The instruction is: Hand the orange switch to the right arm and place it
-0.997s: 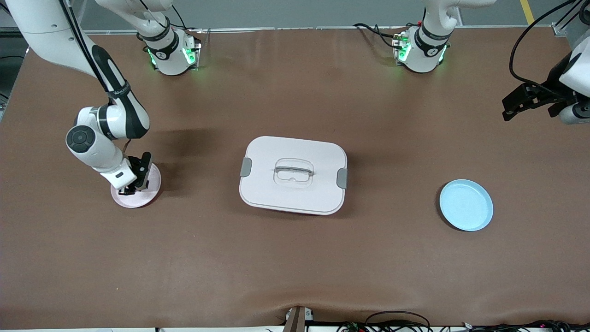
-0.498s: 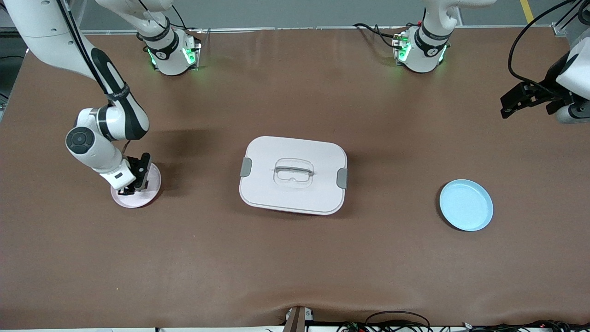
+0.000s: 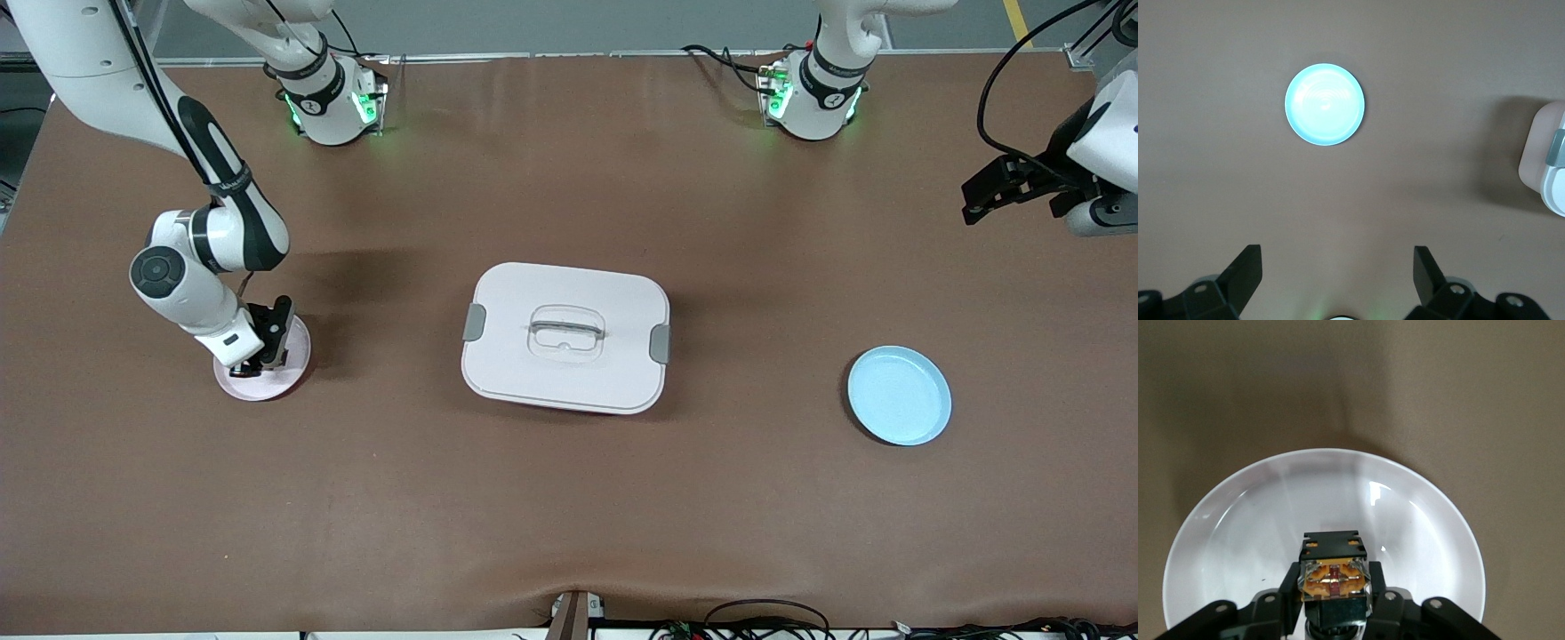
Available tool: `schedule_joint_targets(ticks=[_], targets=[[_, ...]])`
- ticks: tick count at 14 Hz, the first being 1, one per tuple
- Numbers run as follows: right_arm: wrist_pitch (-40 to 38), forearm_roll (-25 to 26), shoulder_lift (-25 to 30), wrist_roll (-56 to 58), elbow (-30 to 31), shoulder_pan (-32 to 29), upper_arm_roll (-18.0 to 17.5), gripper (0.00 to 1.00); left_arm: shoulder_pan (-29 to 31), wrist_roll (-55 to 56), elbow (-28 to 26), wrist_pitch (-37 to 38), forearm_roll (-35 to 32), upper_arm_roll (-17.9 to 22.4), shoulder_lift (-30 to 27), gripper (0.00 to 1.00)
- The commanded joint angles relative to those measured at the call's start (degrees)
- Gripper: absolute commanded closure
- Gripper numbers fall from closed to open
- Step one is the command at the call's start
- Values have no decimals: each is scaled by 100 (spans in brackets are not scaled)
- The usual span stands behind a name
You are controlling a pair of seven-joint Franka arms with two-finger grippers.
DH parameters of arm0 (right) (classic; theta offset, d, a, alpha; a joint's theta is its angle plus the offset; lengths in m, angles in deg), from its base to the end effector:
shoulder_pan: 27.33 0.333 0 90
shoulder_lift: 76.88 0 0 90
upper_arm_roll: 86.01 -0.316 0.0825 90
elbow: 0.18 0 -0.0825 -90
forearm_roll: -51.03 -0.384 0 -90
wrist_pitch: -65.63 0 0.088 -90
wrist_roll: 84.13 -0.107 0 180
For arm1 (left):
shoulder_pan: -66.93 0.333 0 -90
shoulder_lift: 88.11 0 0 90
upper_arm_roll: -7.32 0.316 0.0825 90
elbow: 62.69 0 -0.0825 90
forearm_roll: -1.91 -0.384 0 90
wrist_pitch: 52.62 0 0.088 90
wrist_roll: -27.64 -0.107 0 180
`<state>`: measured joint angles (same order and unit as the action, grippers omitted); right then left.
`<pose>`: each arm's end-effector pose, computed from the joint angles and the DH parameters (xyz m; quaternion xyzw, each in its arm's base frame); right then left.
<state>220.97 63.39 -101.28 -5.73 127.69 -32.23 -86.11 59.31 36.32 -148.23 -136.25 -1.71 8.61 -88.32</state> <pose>0.5490 -0.0385 0.1827 0.7380 0.6726 -0.0114 0.0530 0.5396 -0.0525 0.6535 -0.9991 -0.0235 0.0106 0.0331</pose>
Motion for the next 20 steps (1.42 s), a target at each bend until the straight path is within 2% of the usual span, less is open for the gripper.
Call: schedule_joint_targets(ticks=[1, 8, 11, 20], targets=[[58, 101, -74, 62, -113, -134, -78, 0, -11, -85, 11, 92, 116, 46, -93, 0], [-47, 83, 216, -43, -149, -160, -78, 0, -37, -94, 11, 74, 125, 46, -49, 0], [-38, -101, 286, -296, -271, -169, -87, 0, -55, -85, 20, 74, 107, 37, -41, 0], [295, -119, 524, -5523, -298, -142, -96, 0, -11, -94, 20, 57, 107, 11, -41, 0]])
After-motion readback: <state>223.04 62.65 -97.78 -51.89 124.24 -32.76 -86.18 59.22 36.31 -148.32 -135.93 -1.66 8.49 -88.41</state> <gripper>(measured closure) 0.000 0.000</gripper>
